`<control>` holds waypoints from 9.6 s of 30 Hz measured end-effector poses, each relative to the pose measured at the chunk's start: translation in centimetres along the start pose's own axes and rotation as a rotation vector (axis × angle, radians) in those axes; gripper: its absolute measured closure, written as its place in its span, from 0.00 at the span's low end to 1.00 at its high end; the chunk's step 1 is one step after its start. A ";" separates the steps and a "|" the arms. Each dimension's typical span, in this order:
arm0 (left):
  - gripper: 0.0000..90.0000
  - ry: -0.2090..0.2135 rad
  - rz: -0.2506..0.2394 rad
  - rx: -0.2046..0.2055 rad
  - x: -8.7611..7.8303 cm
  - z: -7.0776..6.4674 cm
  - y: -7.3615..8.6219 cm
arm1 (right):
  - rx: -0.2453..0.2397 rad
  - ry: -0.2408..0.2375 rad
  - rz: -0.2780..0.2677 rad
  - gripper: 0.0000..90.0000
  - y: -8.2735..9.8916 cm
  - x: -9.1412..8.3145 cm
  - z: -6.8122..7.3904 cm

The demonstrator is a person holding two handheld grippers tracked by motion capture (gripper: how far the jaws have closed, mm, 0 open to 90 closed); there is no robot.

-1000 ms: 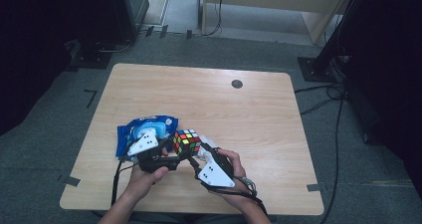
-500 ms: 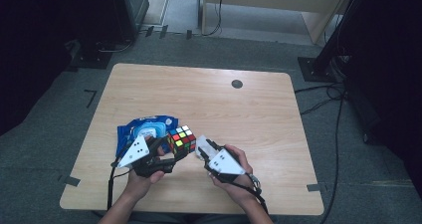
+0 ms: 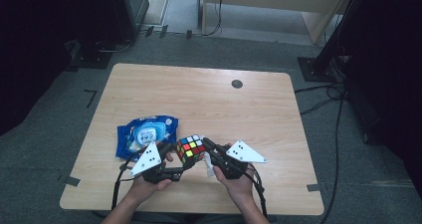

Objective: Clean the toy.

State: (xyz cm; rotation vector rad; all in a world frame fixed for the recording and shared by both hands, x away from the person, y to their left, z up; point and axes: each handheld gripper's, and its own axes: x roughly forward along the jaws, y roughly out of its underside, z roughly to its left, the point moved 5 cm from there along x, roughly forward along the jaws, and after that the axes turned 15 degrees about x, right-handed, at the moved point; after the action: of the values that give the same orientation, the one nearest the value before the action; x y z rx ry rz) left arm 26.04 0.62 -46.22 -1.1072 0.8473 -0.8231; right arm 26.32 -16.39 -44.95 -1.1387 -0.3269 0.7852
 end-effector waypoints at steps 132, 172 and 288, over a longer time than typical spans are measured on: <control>0.38 -0.029 0.180 -0.155 -0.1 3.6 2.3 | -0.258 -0.048 0.144 0.47 2.2 0.2 -3.7; 0.38 0.450 0.296 -0.381 0.7 4.2 2.9 | -0.930 -0.165 0.070 0.28 4.8 2.5 0.7; 0.38 -0.076 0.217 0.064 1.0 2.4 3.3 | 0.071 0.364 0.450 0.99 5.7 1.0 -11.2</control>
State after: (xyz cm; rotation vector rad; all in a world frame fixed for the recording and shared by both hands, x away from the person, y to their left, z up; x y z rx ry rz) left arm 29.05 1.53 -49.03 -0.9648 0.8551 -0.6196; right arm 31.57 -22.19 -54.83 -1.2782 0.2704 0.9492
